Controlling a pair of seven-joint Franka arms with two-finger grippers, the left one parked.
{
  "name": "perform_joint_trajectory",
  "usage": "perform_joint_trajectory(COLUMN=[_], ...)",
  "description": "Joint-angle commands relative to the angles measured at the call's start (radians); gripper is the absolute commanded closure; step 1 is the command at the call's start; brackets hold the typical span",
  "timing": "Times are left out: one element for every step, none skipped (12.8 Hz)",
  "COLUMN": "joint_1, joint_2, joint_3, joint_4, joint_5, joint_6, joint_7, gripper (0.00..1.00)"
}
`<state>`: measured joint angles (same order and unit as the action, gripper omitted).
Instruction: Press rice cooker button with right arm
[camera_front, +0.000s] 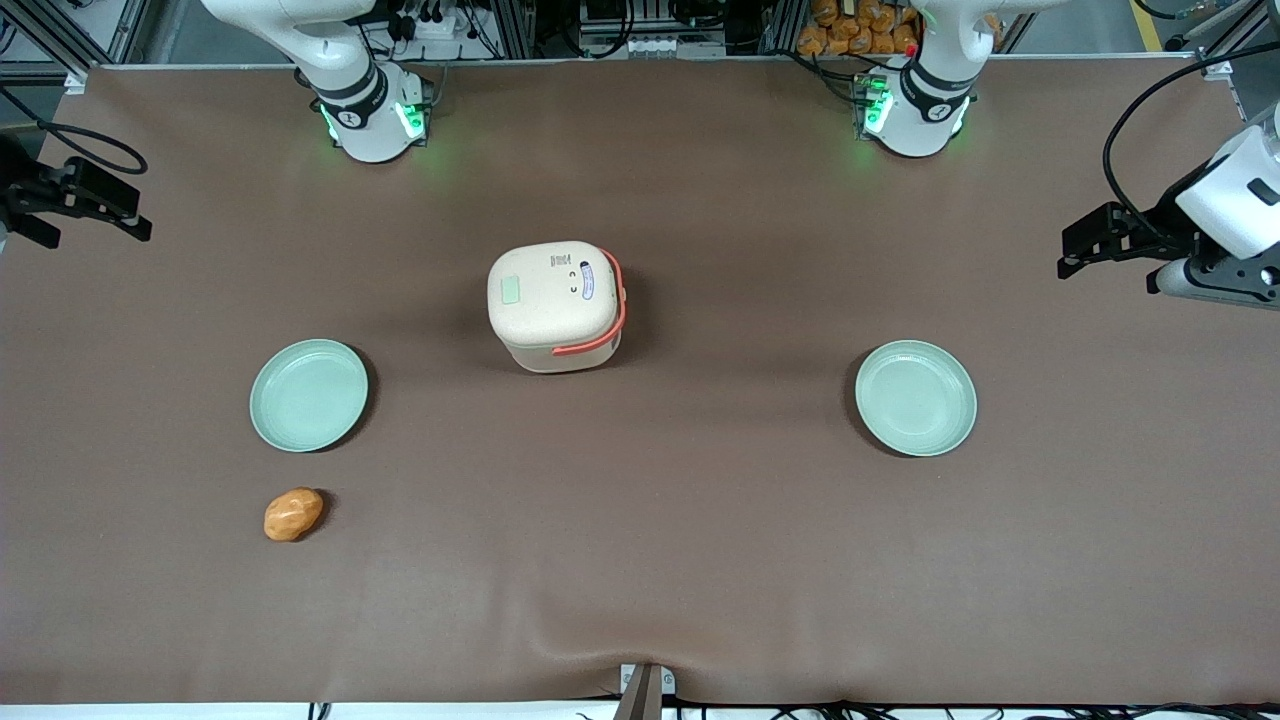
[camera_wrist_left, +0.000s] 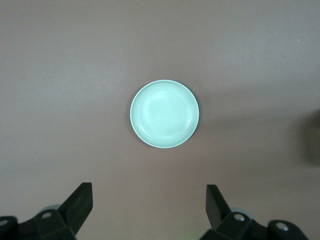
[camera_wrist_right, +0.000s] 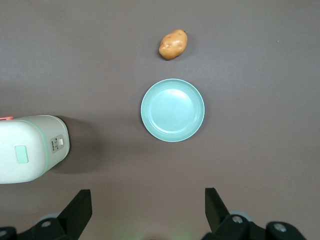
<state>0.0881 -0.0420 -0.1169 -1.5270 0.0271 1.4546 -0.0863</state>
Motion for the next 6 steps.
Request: perform_joint_trajectory(joint_1=[-0.021, -0.021, -0.016, -0.015, -0.016, -0.011], joint_2=[0.002, 0.002, 0.001, 0.002, 0.002, 0.001], joint_3=[0.005, 0.008, 0.011, 0.013, 0.013, 0.013], joint_4=[0.019, 0.021, 0.021, 0.021, 0.018, 0.013], joint_5=[0.023, 0.027, 0.033, 0.033, 0.045, 0.063], joint_6=[-0.013, -0.011, -0.008, -0.005, -0.002, -0.007], joint_7=[-0.029, -0.027, -0.021, -0.023, -0.021, -0.024], gripper=[0.0, 0.0, 0.0, 0.0, 0.0, 0.0])
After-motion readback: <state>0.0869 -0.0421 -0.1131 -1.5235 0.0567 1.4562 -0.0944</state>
